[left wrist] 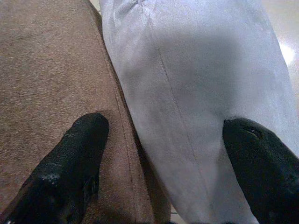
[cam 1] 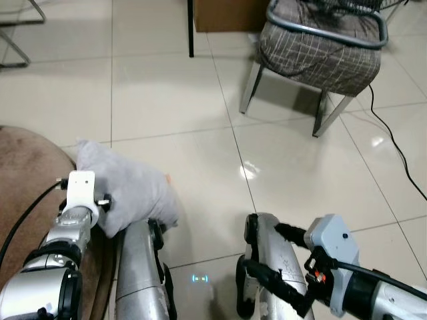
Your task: Move the pillow to the sofa from floor
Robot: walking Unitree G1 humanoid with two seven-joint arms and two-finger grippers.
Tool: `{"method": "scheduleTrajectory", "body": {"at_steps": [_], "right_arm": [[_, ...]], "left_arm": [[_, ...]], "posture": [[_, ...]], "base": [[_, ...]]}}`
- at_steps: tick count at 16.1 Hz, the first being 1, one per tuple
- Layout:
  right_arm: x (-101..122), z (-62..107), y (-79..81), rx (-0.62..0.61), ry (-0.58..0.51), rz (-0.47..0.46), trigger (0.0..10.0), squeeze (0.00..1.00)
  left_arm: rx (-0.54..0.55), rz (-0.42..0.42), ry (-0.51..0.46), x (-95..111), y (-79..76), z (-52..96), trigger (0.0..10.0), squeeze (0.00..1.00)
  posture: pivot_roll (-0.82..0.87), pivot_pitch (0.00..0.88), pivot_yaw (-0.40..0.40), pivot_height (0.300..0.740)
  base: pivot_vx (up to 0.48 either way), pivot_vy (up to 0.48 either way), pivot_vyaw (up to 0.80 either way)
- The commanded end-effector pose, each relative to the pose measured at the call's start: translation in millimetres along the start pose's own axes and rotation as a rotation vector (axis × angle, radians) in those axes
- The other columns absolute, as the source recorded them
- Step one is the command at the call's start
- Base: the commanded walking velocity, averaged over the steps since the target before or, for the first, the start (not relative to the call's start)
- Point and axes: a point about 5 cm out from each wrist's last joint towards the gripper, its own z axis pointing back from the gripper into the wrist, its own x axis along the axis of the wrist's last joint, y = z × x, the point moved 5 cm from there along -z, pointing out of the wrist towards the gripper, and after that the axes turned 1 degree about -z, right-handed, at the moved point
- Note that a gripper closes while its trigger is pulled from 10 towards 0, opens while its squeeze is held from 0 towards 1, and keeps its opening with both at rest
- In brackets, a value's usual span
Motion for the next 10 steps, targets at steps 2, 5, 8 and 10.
{"method": "scheduleTrajectory", "body": {"at_steps": [2, 5, 8, 10], "right_arm": [[-0.3, 7.0, 5.3, 0.027, 0.01, -0.007, 10.0, 0.0], [-5.5, 8.1, 11.0, 0.062, 0.032, -0.032, 10.0, 0.0], [-6.6, 6.4, 14.7, 0.082, 0.044, -0.031, 10.0, 0.0], [-5.1, 4.9, 12.1, 0.067, 0.046, -0.022, 10.0, 0.0]], "left_arm": [[-0.038, -0.014, 0.082, -30.3, -8.7, 3.3, 10.0, 0.0], [-0.054, -0.06, 0.141, -48.1, -14.9, 6.1, 0.0, 0.0], [-0.048, -0.048, 0.146, -48.7, -13.1, 6.2, 0.0, 0.0], [-0.057, -0.061, 0.147, -48.8, -12.6, 6.3, 0.0, 0.0]], "posture": [[-0.2, 0.299, -0.045, 0.55], [-0.21, 0.301, -0.057, 0.55], [-0.2, 0.292, -0.07, 0.55], [-0.2, 0.286, -0.077, 0.55]], "base": [[0.0, 0.0, 0.0], [0.0, 0.0, 0.0], [0.0, 0.0, 0.0], [0.0, 0.0, 0.0]]}}
